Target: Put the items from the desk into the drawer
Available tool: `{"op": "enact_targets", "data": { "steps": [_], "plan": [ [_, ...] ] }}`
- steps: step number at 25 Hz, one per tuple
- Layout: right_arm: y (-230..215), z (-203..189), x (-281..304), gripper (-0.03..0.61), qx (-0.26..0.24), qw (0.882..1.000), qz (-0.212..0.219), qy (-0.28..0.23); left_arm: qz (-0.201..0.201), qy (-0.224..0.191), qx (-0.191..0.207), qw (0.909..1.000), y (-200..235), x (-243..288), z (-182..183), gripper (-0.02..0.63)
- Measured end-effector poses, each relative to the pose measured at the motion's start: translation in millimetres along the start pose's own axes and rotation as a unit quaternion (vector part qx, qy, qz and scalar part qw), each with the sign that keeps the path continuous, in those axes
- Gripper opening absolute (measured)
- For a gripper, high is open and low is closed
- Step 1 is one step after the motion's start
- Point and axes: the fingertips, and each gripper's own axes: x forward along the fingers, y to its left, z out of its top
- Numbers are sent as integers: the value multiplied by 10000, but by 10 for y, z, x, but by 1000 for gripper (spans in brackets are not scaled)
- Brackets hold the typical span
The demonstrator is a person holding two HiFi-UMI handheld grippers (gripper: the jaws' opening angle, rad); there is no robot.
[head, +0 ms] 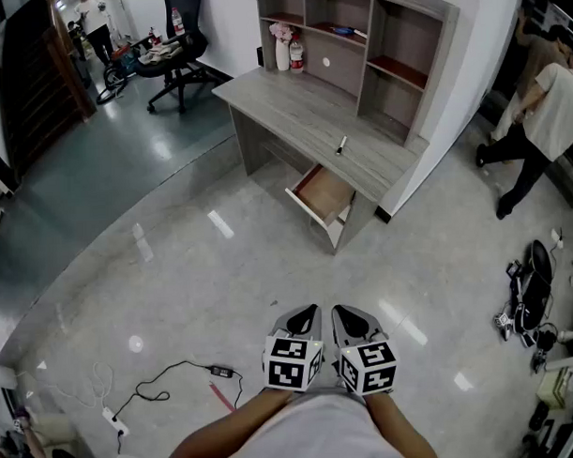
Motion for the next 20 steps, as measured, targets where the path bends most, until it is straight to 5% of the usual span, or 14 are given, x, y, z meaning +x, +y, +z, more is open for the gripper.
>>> {"op": "enact_targets", "data": {
  "steps": [20],
  "plan": [
    [349, 261, 515, 2, 63, 9998, -167, -24, -210, -27, -43, 9998, 644, -83, 183, 2]
  ]
}}
